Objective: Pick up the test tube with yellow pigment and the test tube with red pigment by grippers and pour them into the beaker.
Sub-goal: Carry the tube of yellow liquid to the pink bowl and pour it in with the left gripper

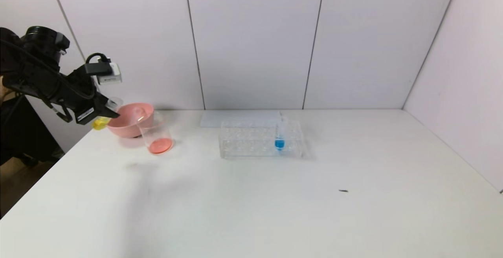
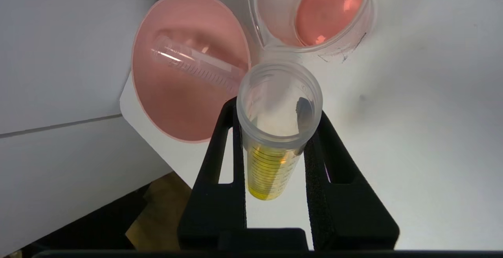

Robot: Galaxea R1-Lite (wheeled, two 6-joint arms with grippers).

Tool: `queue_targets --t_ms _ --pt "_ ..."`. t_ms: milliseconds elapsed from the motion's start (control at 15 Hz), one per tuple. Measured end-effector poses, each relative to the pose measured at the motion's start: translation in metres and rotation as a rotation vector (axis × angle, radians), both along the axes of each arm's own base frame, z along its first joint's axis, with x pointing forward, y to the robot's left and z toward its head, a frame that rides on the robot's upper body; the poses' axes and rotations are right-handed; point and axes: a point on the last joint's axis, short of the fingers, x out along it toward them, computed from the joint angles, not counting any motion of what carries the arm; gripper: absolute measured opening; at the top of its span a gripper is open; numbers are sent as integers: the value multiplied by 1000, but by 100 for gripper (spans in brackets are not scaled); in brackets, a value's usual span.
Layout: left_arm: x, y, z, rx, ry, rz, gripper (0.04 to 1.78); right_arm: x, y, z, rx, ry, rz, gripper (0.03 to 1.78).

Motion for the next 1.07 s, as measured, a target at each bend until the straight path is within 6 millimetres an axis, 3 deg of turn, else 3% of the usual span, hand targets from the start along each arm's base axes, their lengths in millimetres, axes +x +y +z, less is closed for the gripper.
queue_targets --t_ms 1067 --pt "21 -13 -8 150 -27 -141 44 0 0 0 0 0 1 170"
